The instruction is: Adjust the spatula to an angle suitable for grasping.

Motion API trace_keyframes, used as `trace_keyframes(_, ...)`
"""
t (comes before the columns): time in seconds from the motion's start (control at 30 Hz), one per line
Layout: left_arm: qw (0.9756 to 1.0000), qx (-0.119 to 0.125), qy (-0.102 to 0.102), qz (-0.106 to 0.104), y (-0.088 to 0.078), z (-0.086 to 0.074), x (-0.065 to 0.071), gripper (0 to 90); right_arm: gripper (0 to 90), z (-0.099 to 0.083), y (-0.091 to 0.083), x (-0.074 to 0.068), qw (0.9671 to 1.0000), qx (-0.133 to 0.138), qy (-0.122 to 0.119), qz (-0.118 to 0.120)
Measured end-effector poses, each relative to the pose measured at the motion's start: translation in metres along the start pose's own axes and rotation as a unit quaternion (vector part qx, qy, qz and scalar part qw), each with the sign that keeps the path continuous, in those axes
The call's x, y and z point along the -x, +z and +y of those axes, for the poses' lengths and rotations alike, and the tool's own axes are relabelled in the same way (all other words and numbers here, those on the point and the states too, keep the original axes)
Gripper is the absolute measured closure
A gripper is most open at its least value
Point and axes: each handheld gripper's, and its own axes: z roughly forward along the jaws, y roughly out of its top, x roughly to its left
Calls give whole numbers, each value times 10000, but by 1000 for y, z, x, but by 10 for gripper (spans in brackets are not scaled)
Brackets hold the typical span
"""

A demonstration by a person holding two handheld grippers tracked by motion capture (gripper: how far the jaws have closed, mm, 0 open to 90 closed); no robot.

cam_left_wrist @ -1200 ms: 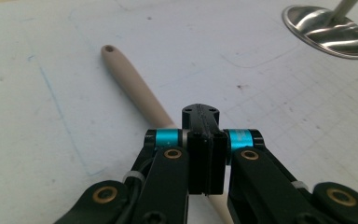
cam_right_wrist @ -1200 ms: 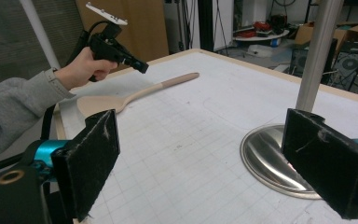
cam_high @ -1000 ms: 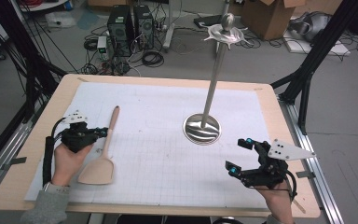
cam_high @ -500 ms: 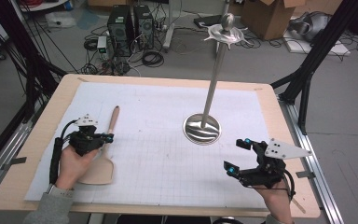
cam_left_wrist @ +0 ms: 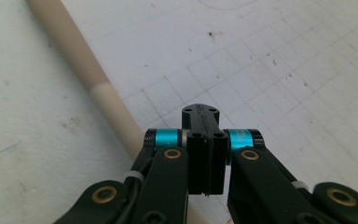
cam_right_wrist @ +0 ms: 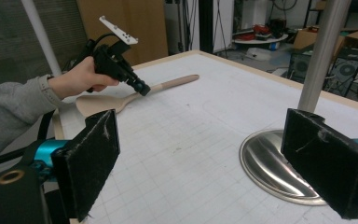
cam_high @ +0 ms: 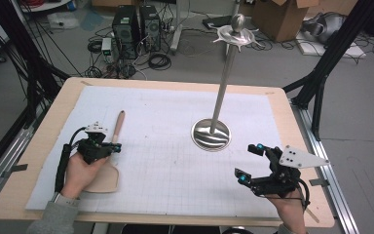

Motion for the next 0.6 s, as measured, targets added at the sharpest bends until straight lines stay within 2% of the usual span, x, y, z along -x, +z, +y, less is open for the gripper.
trace_keyframes(0.23, 10000, -91, 19, -4, 1, -1, 1, 895, 108, 1, -5, 0, 9998, 150, -65, -104)
trace_keyframes(0.33, 9999, -153, -64, -21, 2, -1, 0, 895, 107, 1, -8, 0, 9996, 212, -98, -147)
trace_keyframes(0.5, 9996, -274, -64, 35, 4, -3, -1, 895, 108, 3, -12, -1, 9986, 421, -256, -192)
trace_keyframes(0.6, 9995, -303, -62, 101, 3, -3, 0, 895, 107, 3, -12, -1, 9986, 406, -260, -196)
